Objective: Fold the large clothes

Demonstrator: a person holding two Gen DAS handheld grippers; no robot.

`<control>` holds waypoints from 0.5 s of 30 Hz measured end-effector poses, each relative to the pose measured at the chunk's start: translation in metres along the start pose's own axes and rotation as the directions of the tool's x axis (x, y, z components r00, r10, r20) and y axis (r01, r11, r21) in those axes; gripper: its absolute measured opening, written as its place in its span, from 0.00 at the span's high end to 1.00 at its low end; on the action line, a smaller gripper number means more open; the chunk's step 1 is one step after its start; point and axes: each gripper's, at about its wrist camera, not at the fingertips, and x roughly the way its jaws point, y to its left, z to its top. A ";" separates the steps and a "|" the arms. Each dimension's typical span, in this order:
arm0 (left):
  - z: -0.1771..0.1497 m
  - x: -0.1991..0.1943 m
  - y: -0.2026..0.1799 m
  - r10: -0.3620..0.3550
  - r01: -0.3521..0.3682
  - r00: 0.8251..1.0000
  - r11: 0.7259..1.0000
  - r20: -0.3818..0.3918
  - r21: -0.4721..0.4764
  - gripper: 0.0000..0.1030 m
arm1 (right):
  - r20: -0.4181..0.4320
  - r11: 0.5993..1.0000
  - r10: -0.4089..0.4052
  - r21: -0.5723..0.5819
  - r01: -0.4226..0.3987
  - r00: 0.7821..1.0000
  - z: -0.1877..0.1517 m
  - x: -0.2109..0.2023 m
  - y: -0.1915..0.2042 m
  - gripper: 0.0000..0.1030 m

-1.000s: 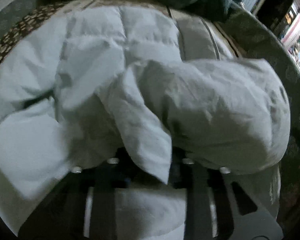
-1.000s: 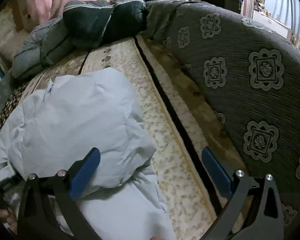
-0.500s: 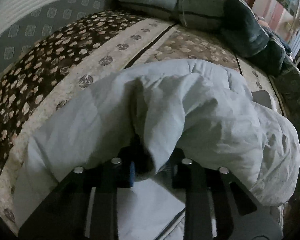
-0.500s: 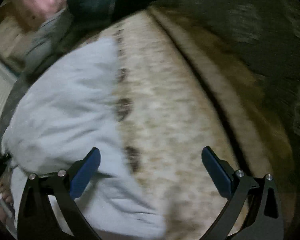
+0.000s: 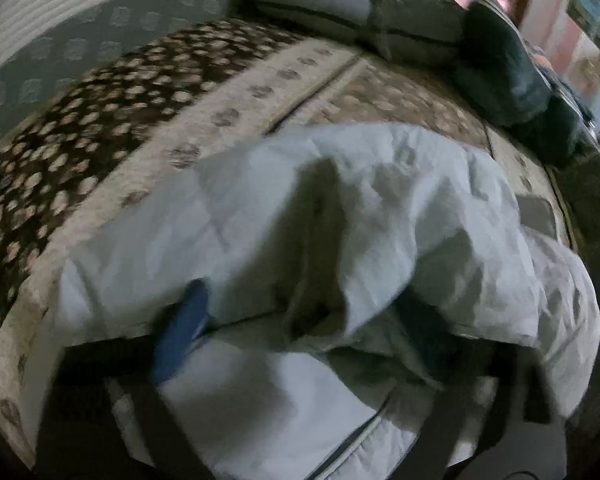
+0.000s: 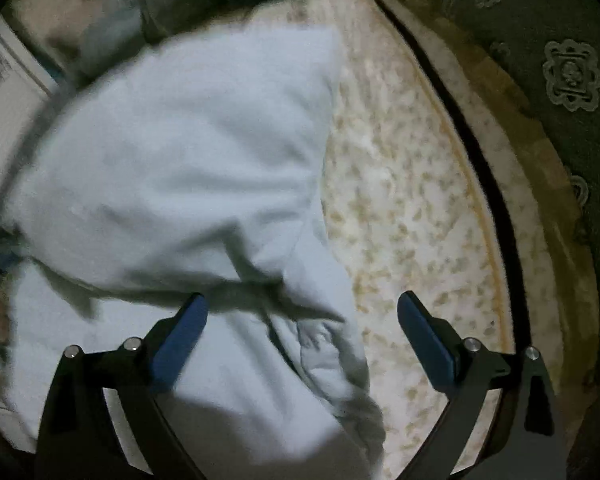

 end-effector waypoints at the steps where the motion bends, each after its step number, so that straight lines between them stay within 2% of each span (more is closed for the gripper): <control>1: 0.000 -0.003 0.001 0.006 -0.006 1.000 1.000 0.010 -0.008 0.03 | 0.005 1.000 0.000 -0.008 0.000 1.000 0.000 0.004 0.003 0.27; 2: 0.001 -0.005 -0.001 -0.001 0.001 1.000 1.000 0.011 0.000 0.03 | 0.008 1.000 0.002 -0.014 -0.002 1.000 0.002 0.006 0.007 0.38; 4: 0.003 -0.009 -0.006 -0.015 0.014 1.000 0.999 0.027 0.037 0.03 | 0.040 0.998 -0.058 -0.010 0.059 0.997 0.010 0.002 0.011 0.78; 5: 0.002 -0.010 -0.008 -0.012 0.010 0.999 0.998 0.035 0.057 0.03 | 0.052 0.998 -0.063 0.016 0.062 0.997 0.012 -0.001 0.008 0.80; 6: 0.002 -0.012 -0.011 0.003 -0.006 0.999 0.996 0.047 0.084 0.03 | 0.076 0.995 -0.071 0.070 0.065 0.995 0.014 -0.007 -0.002 0.86; 8: 0.001 -0.012 -0.015 0.003 -0.008 0.999 0.996 0.048 0.093 0.03 | 0.145 0.983 -0.144 0.138 0.124 0.979 0.014 -0.025 -0.019 0.89; 9: 0.001 -0.011 -0.016 -0.005 0.001 0.999 0.996 0.042 0.090 0.03 | 0.225 0.963 -0.230 0.191 0.189 0.947 0.014 -0.049 -0.031 0.89; 11: -0.001 -0.011 -0.022 -0.023 0.019 0.999 0.995 0.033 0.095 0.03 | 0.309 0.931 -0.358 0.196 0.309 0.881 0.017 -0.077 -0.028 0.89; 12: -0.001 -0.010 -0.025 -0.031 0.028 0.999 0.994 0.032 0.105 0.03 | 0.370 0.884 -0.468 0.177 0.434 0.803 0.018 -0.092 -0.018 0.89; 13: -0.001 -0.009 -0.030 -0.038 0.034 0.999 0.992 0.033 0.118 0.03 | 0.394 0.851 -0.522 0.176 0.495 0.757 0.018 -0.099 -0.013 0.89; 14: -0.002 -0.010 -0.036 -0.044 0.039 0.998 0.990 0.038 0.139 0.03 | 0.394 0.822 -0.565 0.190 0.537 0.725 0.019 -0.104 -0.015 0.88; 15: -0.002 -0.011 -0.040 -0.048 0.042 0.998 0.987 0.040 0.155 0.03 | 0.378 0.807 -0.589 0.224 0.547 0.714 0.018 -0.106 -0.028 0.87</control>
